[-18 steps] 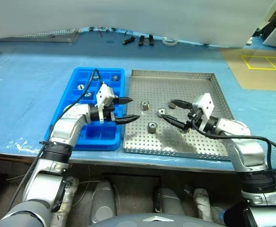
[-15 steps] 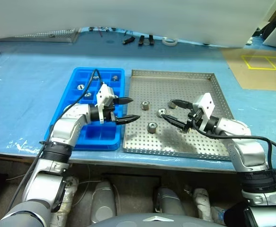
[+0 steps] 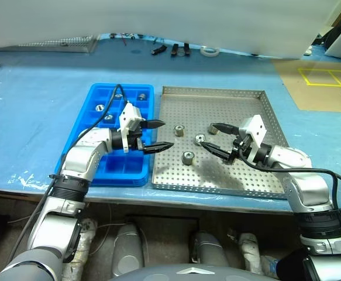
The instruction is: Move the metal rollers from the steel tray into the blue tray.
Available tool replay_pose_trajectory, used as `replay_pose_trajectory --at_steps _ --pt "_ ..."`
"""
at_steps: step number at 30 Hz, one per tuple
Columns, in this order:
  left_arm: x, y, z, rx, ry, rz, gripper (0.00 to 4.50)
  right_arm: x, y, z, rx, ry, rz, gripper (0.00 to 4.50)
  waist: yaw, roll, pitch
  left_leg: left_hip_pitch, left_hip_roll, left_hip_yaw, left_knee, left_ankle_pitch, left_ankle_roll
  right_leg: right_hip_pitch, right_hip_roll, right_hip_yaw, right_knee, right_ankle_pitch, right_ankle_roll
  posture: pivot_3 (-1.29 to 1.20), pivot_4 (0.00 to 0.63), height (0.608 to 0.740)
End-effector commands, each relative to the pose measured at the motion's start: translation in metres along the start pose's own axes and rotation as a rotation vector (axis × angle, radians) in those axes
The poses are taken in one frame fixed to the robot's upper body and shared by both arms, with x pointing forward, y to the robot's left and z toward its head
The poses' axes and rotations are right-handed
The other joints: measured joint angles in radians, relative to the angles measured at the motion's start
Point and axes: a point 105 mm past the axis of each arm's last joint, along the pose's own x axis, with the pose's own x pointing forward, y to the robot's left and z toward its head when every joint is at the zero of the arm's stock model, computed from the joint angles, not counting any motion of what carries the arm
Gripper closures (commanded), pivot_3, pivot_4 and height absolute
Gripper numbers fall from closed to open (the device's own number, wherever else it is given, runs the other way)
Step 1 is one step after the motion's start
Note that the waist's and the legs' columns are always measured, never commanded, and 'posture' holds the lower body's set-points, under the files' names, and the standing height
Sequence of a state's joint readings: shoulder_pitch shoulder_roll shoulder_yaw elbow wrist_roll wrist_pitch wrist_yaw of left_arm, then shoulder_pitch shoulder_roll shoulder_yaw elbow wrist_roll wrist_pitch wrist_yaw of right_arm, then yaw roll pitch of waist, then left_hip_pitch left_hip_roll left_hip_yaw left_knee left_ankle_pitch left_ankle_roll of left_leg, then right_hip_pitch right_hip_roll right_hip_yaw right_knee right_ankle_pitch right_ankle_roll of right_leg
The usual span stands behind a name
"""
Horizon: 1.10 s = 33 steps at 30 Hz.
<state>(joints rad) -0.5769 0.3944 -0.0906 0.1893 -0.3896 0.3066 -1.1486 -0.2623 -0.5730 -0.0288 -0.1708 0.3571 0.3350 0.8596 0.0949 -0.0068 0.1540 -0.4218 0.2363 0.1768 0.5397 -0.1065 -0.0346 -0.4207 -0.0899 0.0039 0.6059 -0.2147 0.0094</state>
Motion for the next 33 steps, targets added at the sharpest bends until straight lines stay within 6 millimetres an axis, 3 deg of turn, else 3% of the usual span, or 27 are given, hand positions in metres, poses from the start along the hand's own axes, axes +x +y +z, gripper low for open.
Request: replay_pose_trajectory --at_steps 1,10,18,22,27,33 --pt "-0.002 0.001 0.014 0.051 -0.028 0.0 0.0 -0.004 -0.005 0.013 -0.038 -0.043 -0.015 0.54 0.0 0.0 0.0 0.0 0.0 0.0 0.0 0.0 0.0 0.0 0.0 0.0 0.0 0.0 0.0 -0.03 0.15 0.74" --pt "0.009 0.0 0.023 0.037 -0.017 -0.042 0.0 -0.009 -0.004 0.014 -0.045 -0.033 -0.017 0.54 0.0 0.0 0.0 0.0 0.0 0.0 0.0 0.0 0.0 0.0 0.0 0.0 0.0 0.0 0.0 -0.06 0.15 0.74" --pt "0.056 -0.01 0.028 0.074 0.036 -0.244 0.0 -0.026 0.002 0.009 -0.033 -0.011 -0.077 0.54 -0.003 0.0 0.0 -0.001 -0.001 0.001 0.0 0.0 0.0 0.0 0.0 0.001 -0.001 0.0 0.0 -0.17 0.15 0.74" --pt "0.073 -0.014 0.006 0.107 0.161 -0.337 0.0 -0.039 0.014 0.008 -0.009 -0.004 -0.111 0.54 -0.014 0.0 0.0 0.0 -0.001 0.001 -0.001 0.0 0.0 -0.001 0.0 0.001 -0.002 0.0 0.0 -0.25 0.15 0.74" --pt "0.079 -0.006 -0.026 0.139 0.305 -0.355 0.0 -0.051 0.023 0.007 0.011 0.004 -0.19 0.54 -0.04 0.0 0.0 0.0 -0.002 0.001 -0.002 0.0 0.0 0.0 0.0 0.002 -0.003 0.0 0.001 -0.35 0.15 0.74" --pt "0.082 -0.001 -0.043 0.162 0.394 -0.367 0.0 -0.065 0.034 0.003 0.037 0.026 -0.27 0.54 -0.057 0.0 0.0 -0.001 -0.002 0.001 -0.002 0.0 0.001 -0.001 0.0 0.002 -0.005 -0.001 0.002 -0.43 0.15 0.74"
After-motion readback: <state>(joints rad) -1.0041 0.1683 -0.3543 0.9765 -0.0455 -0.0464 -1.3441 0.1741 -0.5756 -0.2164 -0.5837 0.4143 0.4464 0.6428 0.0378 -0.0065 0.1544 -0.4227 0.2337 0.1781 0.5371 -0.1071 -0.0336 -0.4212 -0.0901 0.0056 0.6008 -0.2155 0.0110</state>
